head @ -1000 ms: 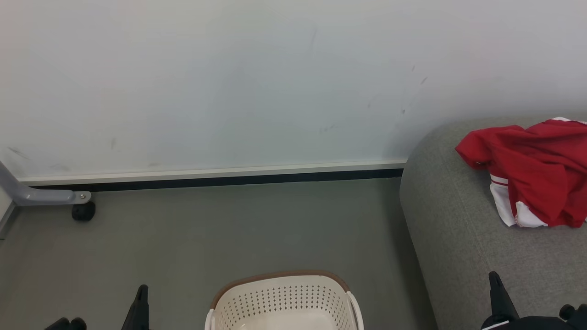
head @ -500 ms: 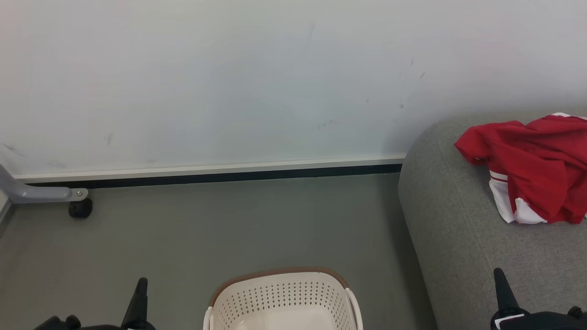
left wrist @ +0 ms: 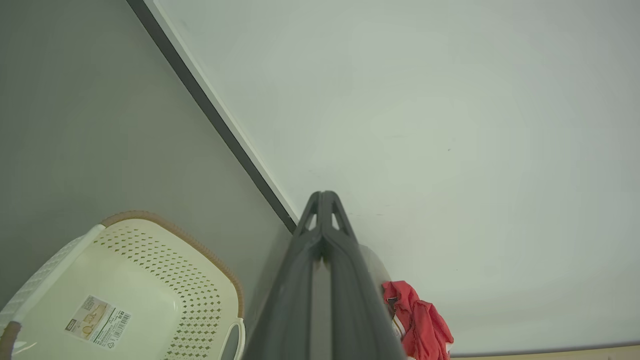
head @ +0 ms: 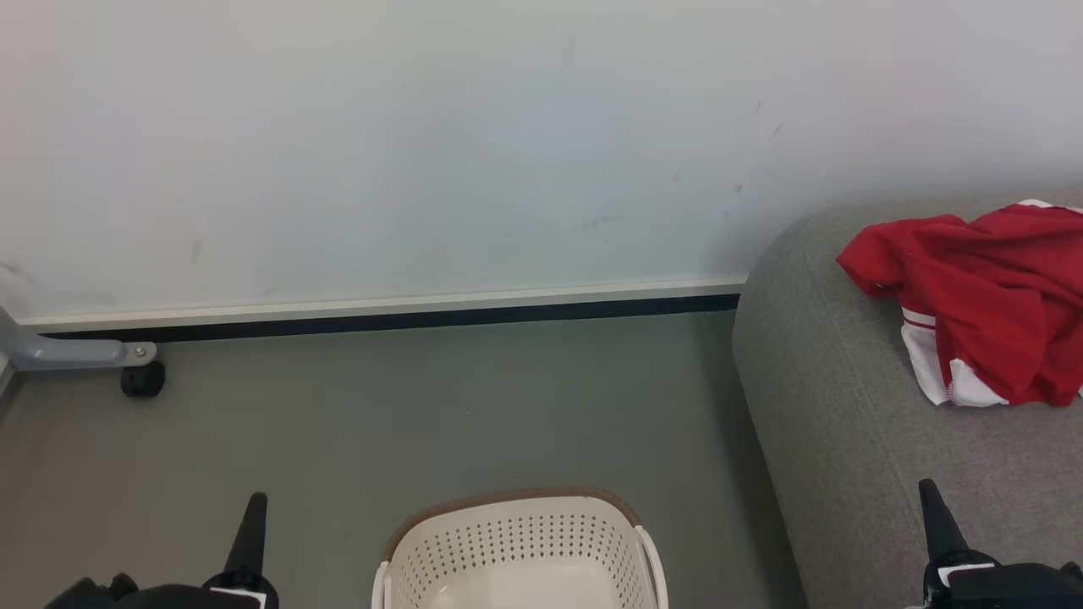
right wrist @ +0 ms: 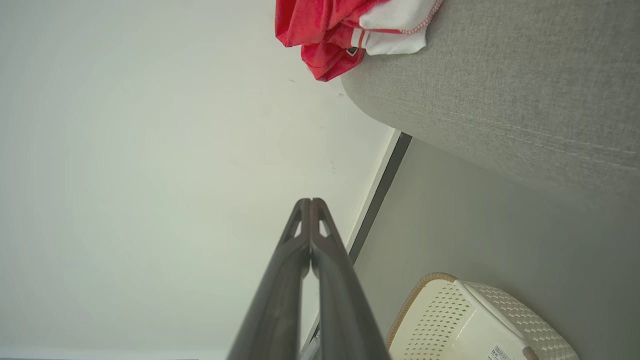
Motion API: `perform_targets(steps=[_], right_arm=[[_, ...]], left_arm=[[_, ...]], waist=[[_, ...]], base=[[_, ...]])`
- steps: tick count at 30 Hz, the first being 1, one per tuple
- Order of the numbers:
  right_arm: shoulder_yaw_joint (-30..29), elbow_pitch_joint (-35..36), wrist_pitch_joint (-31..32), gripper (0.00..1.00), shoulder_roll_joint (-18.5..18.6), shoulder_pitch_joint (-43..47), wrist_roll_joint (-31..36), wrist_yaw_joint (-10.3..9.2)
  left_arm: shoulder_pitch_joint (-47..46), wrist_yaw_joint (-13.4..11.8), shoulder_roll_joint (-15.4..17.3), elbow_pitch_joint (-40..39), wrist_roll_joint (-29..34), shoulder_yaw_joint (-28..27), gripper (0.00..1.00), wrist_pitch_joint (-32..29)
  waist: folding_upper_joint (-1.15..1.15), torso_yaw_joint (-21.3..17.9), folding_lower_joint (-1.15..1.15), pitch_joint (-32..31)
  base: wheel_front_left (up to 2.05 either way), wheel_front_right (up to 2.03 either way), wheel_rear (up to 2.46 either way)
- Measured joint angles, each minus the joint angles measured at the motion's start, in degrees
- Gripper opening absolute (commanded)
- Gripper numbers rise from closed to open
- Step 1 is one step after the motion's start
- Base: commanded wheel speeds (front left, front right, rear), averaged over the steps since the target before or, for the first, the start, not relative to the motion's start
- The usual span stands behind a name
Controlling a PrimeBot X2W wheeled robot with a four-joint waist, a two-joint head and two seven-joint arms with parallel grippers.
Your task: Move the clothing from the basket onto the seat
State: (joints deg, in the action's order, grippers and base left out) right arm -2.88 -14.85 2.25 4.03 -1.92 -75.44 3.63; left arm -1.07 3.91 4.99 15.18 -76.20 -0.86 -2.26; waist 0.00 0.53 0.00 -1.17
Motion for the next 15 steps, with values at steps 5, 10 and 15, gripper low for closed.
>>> perform_targets(steps=[5, 10, 15], right_arm=[[-0.98, -0.46, 0.78, 0.00, -0.36, -0.25, -3.22, 0.71], [-1.97, -0.81, 1.77, 0.00, -0.57, -1.27, -6.44, 1.47], [-2.92, -1.40, 2.60, 0.00, -0.92, -1.54, -9.71, 2.01]], left_arm=[[-0.48, 0.67, -0.54, 0.48, -3.19, -0.83, 0.00, -0.78], [-1.32, 1.23, -1.10, 0.71, -6.42, -1.78, 0.00, -1.74], [-1.95, 1.77, -1.58, 1.11, -9.50, -2.65, 0.00, -2.71]], waist=[[0.00, -0.11, 0.00, 0.26], [0.00, -0.22, 0.00, 0.53], [0.00, -0.33, 0.00, 0.80]], base=[[0.00, 0.00, 0.00], [0.00, 0.00, 0.00], [0.00, 0.00, 0.00]])
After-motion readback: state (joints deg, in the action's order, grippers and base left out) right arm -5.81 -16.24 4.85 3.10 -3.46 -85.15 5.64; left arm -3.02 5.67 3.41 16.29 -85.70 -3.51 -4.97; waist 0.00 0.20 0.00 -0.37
